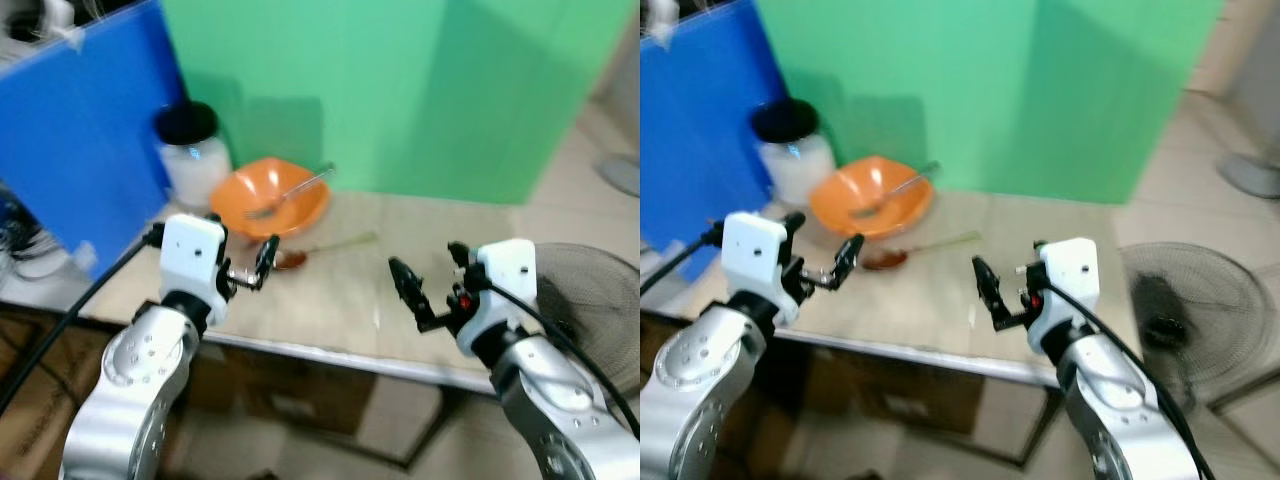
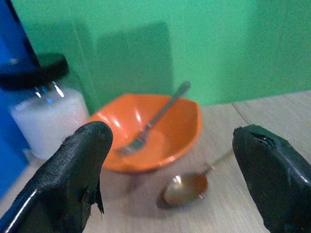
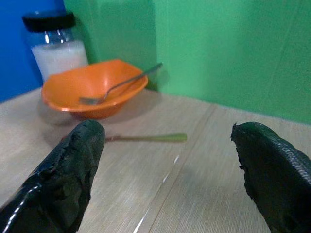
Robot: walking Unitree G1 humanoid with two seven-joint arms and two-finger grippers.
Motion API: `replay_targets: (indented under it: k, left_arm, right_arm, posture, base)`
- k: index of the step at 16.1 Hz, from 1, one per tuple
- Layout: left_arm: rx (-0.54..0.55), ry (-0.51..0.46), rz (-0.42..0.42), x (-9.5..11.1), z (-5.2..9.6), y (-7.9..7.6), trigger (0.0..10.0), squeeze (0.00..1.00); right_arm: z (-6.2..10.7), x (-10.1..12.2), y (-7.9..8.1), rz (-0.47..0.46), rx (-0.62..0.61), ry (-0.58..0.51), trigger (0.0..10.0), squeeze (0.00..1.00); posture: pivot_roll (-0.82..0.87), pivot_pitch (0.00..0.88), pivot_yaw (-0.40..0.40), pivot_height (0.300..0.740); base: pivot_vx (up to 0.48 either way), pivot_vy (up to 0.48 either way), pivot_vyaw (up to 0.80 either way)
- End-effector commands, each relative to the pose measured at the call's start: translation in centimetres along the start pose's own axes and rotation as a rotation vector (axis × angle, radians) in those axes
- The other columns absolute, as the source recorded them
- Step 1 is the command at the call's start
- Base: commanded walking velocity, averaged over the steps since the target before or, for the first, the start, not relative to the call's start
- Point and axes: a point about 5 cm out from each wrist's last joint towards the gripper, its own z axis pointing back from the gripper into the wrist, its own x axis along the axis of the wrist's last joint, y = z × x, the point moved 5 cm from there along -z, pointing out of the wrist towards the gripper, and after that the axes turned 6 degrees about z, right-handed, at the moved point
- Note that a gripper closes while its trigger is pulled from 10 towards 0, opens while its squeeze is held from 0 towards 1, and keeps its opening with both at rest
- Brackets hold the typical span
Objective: Setting the table
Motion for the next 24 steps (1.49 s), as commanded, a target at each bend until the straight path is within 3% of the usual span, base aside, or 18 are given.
replay_targets:
  k: [1,11,15,16,20,22,23,24]
  left_arm:
    - [-0.016,-0.004,0.002,0.2,0.0,-0.6,10.0,0.00]
    - [-0.086,0.018,0.003,-0.2,-0.2,-1.7,10.0,0.00]
    - [-0.139,0.039,-0.025,-0.7,-0.2,-2.2,10.0,0.00]
    - [-0.197,0.046,-0.040,-0.8,-0.1,-2.7,10.0,0.00]
    - [-0.359,0.071,-0.061,-1.1,0.2,-4.4,10.0,0.00]
    - [-0.497,0.118,-0.059,-1.7,1.1,-5.9,10.0,0.00]
    - [-0.584,0.157,-0.059,-2.1,1.8,-6.8,10.0,0.00]
    - [-0.634,0.187,-0.069,-2.5,2.3,-7.2,10.0,0.00]
  right_arm:
    - [0.1,-0.1,-0.5,0.007,-0.016,0.004,10.0,0.00]
    - [-0.1,0.2,-2.5,0.039,-0.059,-0.005,10.0,0.00]
    - [-0.5,-0.2,-2.4,0.162,0.092,0.036,10.0,0.00]
    - [-0.8,-0.3,-1.9,0.241,0.203,0.044,10.0,1.00]
    - [-2.0,-1.6,-0.7,0.319,0.457,0.090,10.0,1.00]
    - [-3.4,-3.5,-0.2,0.316,0.623,0.176,10.0,1.00]
    - [-4.6,-4.2,-0.2,0.322,0.686,0.210,10.0,0.03]
    - [-5.6,-4.0,-0.1,0.327,0.711,0.208,10.0,0.00]
  posture:
    - [0.09,0.000,0.029,0.740]
    - [0.08,0.000,0.035,0.740]
    - [0.06,0.000,0.042,0.740]
    - [0.06,0.000,0.046,0.740]
    - [0.05,0.000,0.055,0.740]
    - [0.05,0.000,0.054,0.740]
    - [0.06,0.000,0.052,0.740]
    - [0.06,0.000,0.052,0.740]
  base:
    - [0.300,0.000,0.80]
    - [0.294,0.000,0.00]
    - [0.000,0.000,0.00]
    - [0.000,0.000,0.00]
    - [0.000,0.000,0.00]
    - [0.000,0.000,0.00]
    - [0.000,0.000,0.00]
    - [0.000,0.000,0.00]
